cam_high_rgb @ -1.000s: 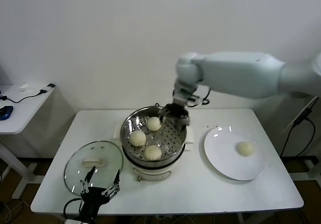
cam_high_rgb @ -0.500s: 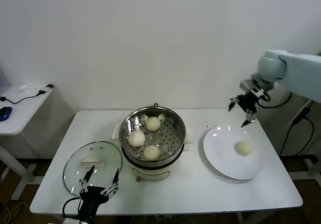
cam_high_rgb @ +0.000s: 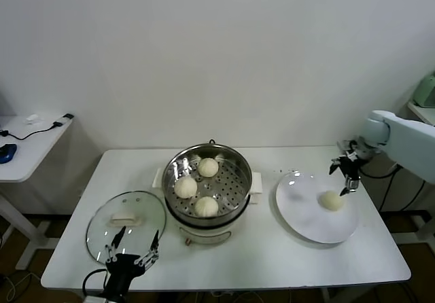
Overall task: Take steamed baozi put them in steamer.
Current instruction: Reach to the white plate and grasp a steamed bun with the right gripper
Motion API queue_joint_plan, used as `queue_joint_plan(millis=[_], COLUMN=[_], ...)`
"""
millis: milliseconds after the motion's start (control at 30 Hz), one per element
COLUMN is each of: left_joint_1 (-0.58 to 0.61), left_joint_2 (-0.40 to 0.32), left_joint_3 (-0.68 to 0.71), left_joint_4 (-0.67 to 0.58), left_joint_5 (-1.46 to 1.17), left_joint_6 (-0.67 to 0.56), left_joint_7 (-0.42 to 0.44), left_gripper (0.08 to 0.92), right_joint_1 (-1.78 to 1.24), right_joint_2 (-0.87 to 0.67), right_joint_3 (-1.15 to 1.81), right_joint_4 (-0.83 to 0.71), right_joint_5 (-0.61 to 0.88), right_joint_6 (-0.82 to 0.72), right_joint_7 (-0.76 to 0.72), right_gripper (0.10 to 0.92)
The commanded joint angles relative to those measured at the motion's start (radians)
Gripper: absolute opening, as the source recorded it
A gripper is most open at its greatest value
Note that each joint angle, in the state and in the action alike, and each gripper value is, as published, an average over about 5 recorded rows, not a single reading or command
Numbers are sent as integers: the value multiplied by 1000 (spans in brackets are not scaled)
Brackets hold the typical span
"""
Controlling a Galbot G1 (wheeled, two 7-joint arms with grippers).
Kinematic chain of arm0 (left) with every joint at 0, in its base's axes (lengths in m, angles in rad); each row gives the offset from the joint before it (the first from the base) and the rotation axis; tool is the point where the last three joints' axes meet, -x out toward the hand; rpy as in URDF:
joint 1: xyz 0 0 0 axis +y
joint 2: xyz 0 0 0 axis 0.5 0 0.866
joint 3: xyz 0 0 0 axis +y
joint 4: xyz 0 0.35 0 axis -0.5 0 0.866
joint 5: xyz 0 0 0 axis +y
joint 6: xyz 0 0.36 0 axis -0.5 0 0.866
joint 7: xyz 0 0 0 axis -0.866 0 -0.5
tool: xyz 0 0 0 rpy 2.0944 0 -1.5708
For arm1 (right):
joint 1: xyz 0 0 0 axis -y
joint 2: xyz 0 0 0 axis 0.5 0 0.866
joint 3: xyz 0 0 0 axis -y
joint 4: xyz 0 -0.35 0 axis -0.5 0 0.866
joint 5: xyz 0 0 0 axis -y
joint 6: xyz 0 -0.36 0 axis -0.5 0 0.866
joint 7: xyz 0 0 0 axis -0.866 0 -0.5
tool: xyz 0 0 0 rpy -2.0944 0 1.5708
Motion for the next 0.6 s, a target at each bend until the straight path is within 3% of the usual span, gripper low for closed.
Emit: queue_joint_plan(millis=[33, 467, 600], left_joint_1=[3, 4, 4], left_joint_2=[-1, 0, 3], left_joint_3=[1, 9, 8], left_joint_4=[1, 1, 0], left_joint_5=[0, 2, 4], left_joint_6=[1, 0, -1], left_joint_7=[-1, -3, -3], left_gripper=[823, 823, 823], right_joint_1=[-216, -229, -222], right_joint_2=[43, 51, 47], right_joint_3=[182, 202, 186], right_joint_4=[-145, -140, -127], right_joint_5=[-75, -87, -89], right_joint_6=[-27, -47, -52], right_joint_7=[23, 63, 60], right_gripper=[823, 822, 787])
